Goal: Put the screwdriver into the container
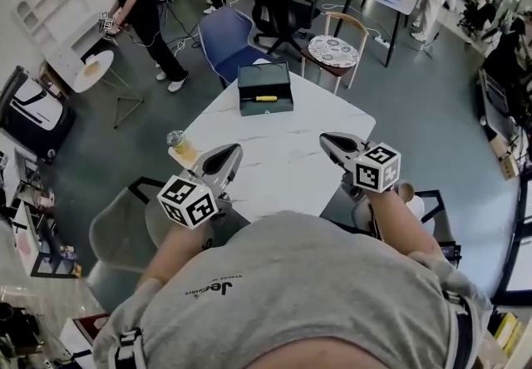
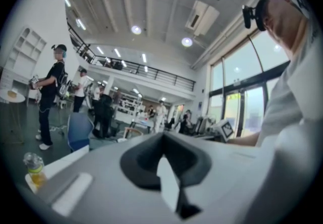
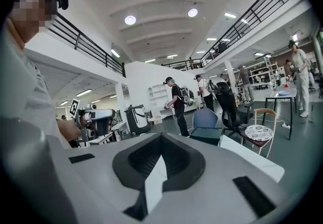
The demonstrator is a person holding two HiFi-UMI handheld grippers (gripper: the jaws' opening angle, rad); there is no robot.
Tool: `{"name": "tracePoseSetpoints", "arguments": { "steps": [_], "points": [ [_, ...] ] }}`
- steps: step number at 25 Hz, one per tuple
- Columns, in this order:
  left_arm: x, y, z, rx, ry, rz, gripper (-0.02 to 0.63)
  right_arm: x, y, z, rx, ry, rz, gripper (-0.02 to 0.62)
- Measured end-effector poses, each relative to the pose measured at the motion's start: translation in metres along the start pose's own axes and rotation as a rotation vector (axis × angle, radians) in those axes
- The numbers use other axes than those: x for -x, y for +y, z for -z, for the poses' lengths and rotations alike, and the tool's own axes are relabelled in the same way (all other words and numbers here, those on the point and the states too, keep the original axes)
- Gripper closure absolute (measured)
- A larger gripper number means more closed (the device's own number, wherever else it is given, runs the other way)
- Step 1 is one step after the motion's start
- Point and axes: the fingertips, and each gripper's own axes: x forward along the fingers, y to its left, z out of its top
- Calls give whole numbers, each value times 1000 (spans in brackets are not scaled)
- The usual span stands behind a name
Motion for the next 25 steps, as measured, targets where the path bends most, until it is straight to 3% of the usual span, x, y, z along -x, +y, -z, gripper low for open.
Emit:
{"name": "tracePoseSetpoints", "arguments": {
  "steps": [25],
  "points": [
    [21, -3, 6, 15, -21, -23, 603, 8, 3, 1, 4, -6, 16, 588]
  ]
}}
